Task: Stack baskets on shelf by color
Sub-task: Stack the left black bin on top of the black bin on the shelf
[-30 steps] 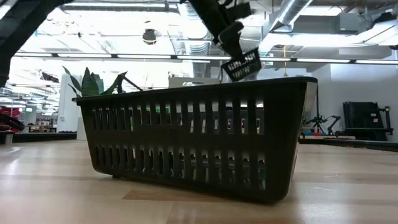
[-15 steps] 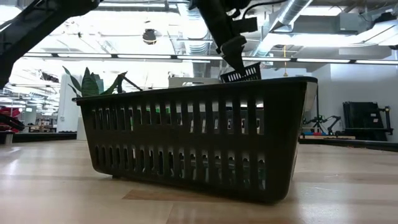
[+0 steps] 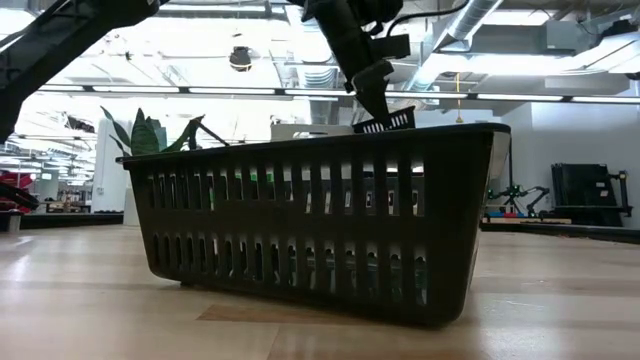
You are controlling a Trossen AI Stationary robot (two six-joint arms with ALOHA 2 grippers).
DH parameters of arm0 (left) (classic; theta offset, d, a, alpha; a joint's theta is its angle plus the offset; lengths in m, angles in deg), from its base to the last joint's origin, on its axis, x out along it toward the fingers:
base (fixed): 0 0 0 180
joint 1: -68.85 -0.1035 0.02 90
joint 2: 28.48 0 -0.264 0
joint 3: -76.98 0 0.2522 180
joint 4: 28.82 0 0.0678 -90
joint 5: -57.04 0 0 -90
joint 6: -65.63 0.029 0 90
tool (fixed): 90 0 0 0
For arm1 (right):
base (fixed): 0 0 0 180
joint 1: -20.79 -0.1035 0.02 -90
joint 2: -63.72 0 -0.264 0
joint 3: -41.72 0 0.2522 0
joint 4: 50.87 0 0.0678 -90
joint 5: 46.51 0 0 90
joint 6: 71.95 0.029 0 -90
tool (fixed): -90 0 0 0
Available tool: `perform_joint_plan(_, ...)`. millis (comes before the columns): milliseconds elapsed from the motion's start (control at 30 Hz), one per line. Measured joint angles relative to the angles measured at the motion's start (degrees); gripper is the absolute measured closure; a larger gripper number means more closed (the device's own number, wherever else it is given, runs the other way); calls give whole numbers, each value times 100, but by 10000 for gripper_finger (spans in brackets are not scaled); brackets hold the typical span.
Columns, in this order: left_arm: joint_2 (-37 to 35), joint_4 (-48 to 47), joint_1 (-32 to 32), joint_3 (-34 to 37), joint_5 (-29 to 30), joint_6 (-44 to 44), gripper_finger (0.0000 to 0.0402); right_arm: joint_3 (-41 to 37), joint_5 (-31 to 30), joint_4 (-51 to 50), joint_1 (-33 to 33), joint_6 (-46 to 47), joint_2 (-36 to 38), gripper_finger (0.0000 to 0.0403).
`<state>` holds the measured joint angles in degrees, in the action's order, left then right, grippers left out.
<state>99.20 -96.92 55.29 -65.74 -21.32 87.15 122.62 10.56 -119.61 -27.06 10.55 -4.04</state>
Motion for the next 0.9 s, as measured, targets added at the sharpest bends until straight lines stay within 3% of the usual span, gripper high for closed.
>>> perform_joint_plan(900,-9,-38,-4,80,44,-20,401,0,-11,22,0,13,0,285)
